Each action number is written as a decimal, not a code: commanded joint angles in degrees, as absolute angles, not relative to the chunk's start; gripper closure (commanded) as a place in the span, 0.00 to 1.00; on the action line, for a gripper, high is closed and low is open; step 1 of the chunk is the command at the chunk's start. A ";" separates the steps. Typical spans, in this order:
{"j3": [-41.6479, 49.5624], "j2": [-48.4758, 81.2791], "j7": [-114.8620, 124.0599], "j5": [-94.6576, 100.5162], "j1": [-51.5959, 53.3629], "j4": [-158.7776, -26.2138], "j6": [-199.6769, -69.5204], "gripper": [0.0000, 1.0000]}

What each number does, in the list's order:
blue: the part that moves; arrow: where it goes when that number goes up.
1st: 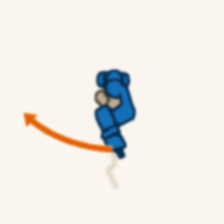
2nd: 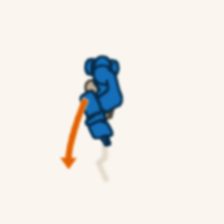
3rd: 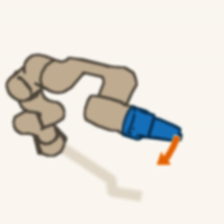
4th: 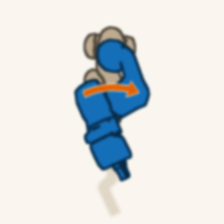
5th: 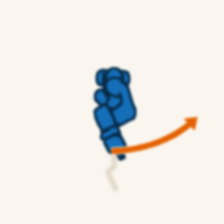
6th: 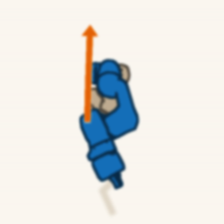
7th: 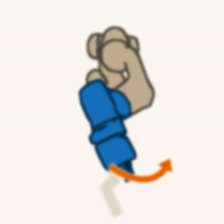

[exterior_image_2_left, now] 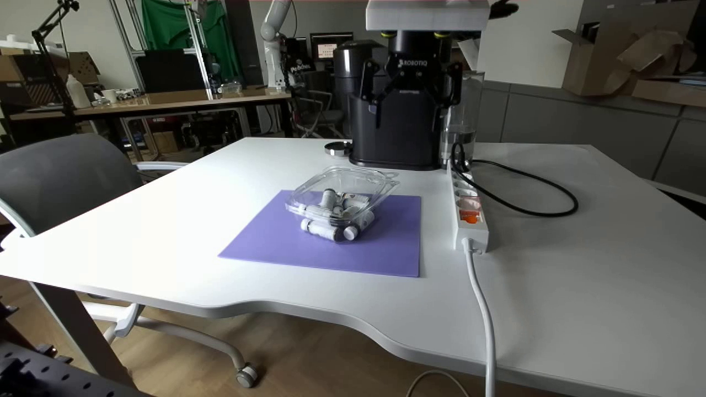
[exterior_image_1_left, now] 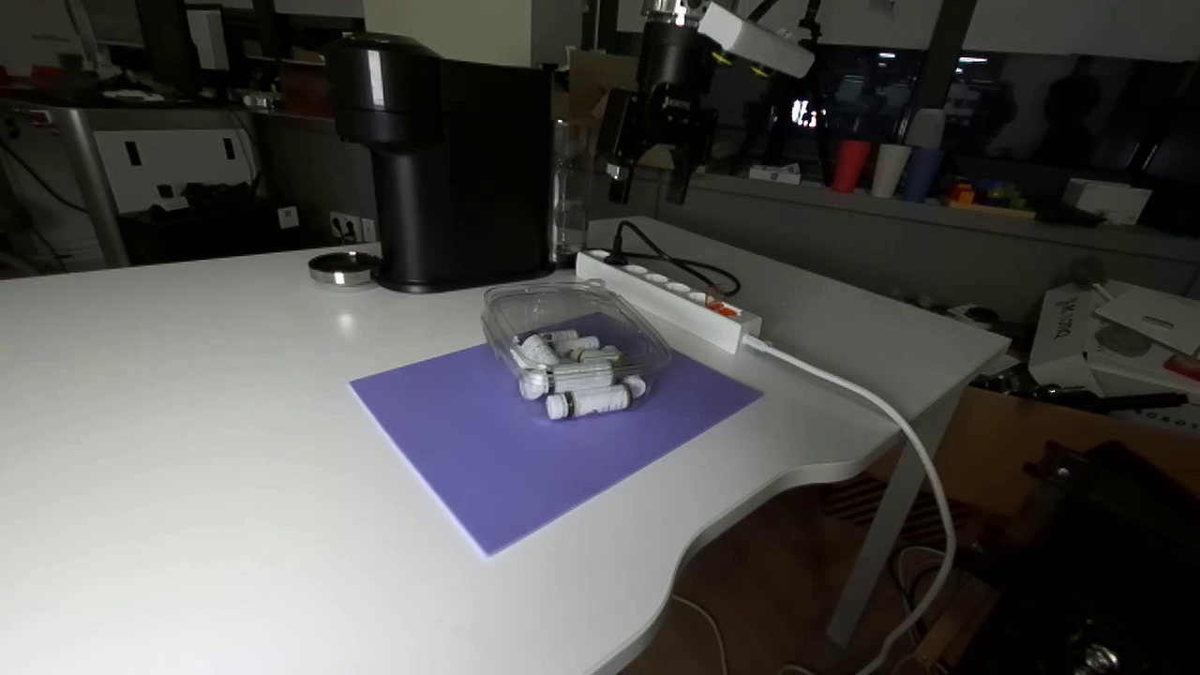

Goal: Open the lid of the transparent bowl, and then close it again

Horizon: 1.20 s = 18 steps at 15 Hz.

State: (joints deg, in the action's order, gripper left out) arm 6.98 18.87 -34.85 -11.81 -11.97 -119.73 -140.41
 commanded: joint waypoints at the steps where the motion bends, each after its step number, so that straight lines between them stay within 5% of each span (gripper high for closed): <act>1: 4.92 24.09 -34.42 -10.65 -14.04 -115.18 -139.30 0.00; 18: -2.17 39.40 -43.57 -11.48 -18.10 -96.53 -120.88 0.00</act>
